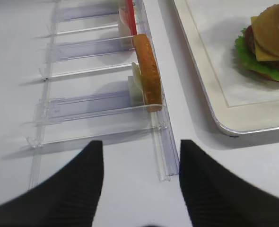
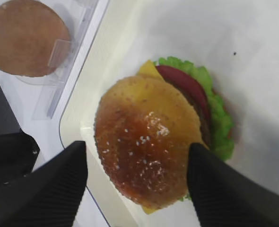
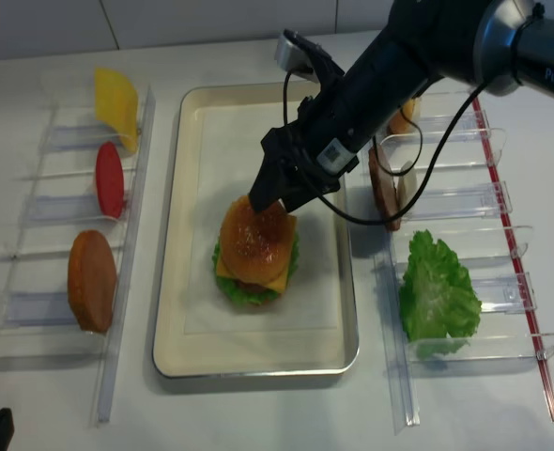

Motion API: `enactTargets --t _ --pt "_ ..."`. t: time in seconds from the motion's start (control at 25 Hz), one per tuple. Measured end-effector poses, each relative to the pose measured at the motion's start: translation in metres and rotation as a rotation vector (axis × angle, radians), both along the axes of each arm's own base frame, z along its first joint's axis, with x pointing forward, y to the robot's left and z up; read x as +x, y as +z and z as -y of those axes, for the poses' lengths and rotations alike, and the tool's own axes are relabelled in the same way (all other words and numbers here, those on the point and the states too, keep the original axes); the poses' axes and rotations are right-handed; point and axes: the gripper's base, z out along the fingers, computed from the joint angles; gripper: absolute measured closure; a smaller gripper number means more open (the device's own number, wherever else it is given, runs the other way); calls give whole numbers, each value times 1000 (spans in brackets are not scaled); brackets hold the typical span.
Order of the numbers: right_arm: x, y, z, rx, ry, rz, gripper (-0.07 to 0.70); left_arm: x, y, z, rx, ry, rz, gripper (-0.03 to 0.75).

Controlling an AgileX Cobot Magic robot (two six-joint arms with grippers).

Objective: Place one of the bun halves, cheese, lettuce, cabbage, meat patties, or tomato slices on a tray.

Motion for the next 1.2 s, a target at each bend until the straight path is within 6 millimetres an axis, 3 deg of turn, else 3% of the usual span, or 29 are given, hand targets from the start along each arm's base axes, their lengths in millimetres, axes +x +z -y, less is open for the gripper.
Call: enactTargets --t 0.24,0.76,1.2 --pt "12 20 5 -63 -4 33 154 0 0 0 0 0 0 356" --pt "13 10 32 -433 -8 23 154 0 0 0 0 0 0 356" --pt "25 48 47 -585 -113 180 154 0 0 0 0 0 1 356"
